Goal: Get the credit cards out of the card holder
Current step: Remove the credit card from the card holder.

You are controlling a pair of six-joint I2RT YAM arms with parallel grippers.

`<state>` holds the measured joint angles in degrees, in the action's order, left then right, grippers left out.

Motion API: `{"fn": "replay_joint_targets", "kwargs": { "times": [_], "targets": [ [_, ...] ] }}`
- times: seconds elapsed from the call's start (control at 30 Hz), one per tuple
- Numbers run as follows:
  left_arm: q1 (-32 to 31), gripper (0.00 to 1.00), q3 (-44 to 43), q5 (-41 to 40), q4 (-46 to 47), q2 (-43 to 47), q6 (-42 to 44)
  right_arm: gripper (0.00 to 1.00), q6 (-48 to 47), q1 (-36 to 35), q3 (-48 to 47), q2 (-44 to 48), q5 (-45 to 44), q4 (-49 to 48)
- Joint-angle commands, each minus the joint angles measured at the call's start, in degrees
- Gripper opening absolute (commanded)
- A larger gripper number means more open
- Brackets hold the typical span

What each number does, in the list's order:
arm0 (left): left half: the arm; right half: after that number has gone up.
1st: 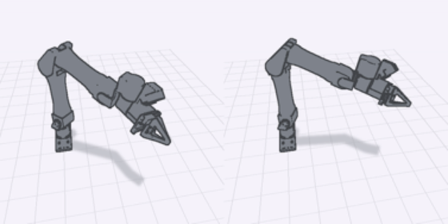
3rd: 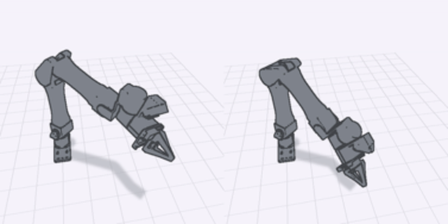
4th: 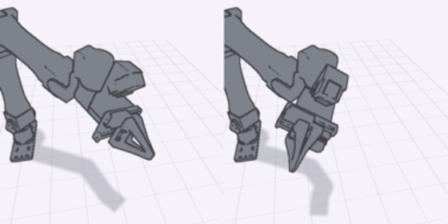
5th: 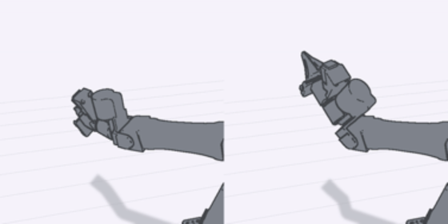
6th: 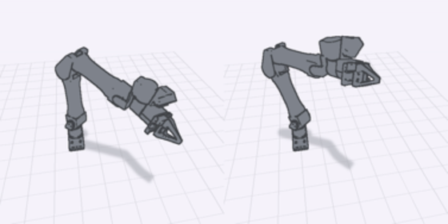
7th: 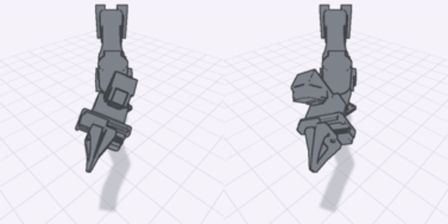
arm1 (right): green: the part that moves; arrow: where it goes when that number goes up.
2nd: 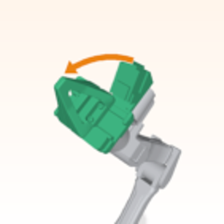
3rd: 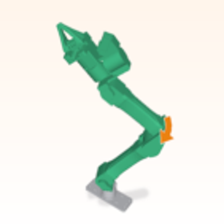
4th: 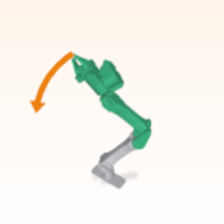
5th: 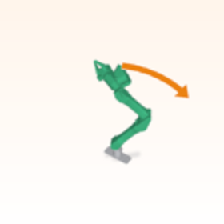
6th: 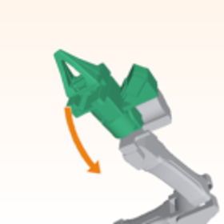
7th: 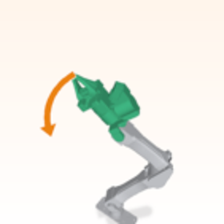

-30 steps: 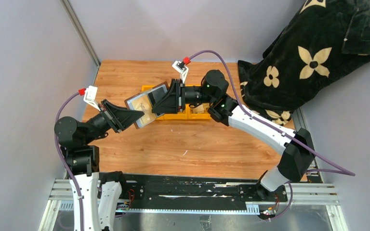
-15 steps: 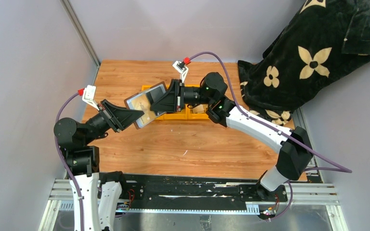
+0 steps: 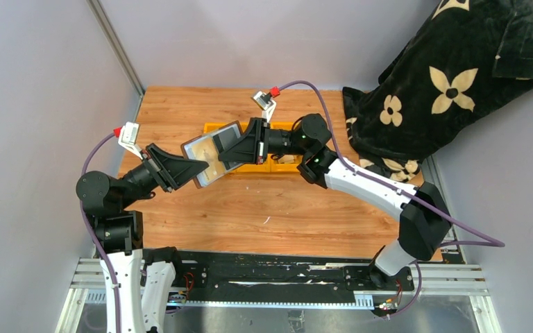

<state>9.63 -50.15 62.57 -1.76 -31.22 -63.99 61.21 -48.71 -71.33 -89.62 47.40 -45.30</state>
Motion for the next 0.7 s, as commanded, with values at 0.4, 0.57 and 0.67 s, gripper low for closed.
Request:
{"fn": "replay_joint_targets", "kwargs": {
  "times": [0.4, 0.57, 0.67],
  "targets": [
    [-0.75, 0.13, -3.2, 3.66, 3.87, 0.02, -2.67, 0.0, 2.24, 1.07, 9.69, 6.91, -1.69, -5.91],
    [-0.75, 0.13, -3.0, 3.49, 3.01, 0.21, -1.85, 0.0, 2.56, 1.07, 9.15, 7.0, -1.54, -5.99],
    [-0.75, 0.11, -3.38, 3.6, 2.12, 0.07, -0.92, 0.0, 2.45, 1.48, 10.07, 8.03, -1.61, -5.95]
  ]
}}
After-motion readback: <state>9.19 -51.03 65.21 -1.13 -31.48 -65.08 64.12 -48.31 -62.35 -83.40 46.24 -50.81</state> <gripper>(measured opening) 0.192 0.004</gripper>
